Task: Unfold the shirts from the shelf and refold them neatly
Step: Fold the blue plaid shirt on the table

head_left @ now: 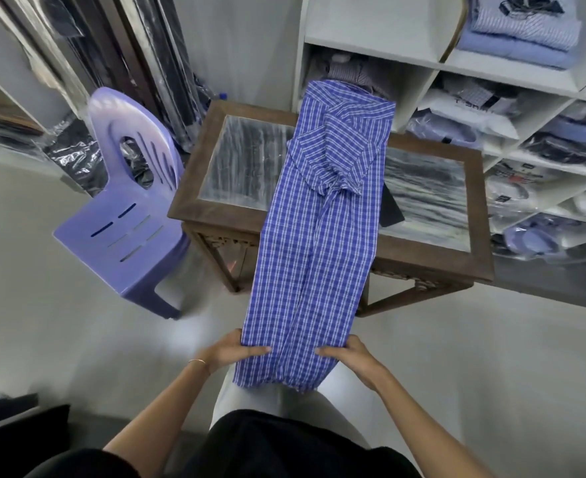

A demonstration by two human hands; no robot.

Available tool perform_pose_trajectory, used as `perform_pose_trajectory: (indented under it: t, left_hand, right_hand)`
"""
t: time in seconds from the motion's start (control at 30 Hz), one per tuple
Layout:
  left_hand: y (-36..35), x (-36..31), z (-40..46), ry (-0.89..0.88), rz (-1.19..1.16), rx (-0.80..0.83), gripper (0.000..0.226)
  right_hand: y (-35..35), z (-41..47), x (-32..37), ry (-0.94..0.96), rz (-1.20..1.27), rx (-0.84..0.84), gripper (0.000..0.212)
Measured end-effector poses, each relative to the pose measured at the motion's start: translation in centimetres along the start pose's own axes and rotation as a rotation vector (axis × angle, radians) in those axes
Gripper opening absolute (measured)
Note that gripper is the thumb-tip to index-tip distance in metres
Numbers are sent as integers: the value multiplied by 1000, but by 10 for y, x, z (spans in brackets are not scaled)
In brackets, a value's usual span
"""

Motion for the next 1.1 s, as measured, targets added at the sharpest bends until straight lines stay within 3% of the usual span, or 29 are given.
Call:
perform_pose_trajectory:
  t: [0.2,0.3,0.47,0.6,0.7,0.83,0.9,0.97,1.03,1.1]
  left_hand:
    - [-16,29,-21,-16,-29,38,43]
    - [-17,37,-31,-23,-87,31,32]
    - [-16,25,-56,65,-57,43,38]
    - [-18,-26,-82,14,-115,140,49]
    - [-6,-82,-93,-130,-243,178,31]
    - [7,-185,-97,-320,-384,174,41]
    - [14,-241,-94,-412,-383,133,38]
    - [15,-288,-88,-468,-378,131,55]
    - [17,-314,-72,-503,-339,130,73]
    - [18,-319,-53,-550,-183,22,72]
  right_hand:
    - [-31,-9,-31,-64,119,91,43]
    - [-34,-12,-41,-81,94,53,41]
    - [-23,-37,-32,-93,85,62,47]
    - [2,-72,5,-18,144,116,48]
    - [27,-96,49,36,351,136,38]
    - [68,-109,129,181,623,96,29]
    - [91,-105,169,240,695,71,31]
    - [112,-96,200,295,767,49,36]
    - [131,-79,217,332,822,-17,45]
    - [140,-58,221,327,801,-62,60]
Point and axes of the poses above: each hand's wrist, its own z-axis towards the middle knuckle, its own y-axis out of the back of the hand, x = y × z, the point moved 7 cm from there along z, towards the middle knuckle, and after that the axes turned 15 degrees about -z, right-handed, at the moved point
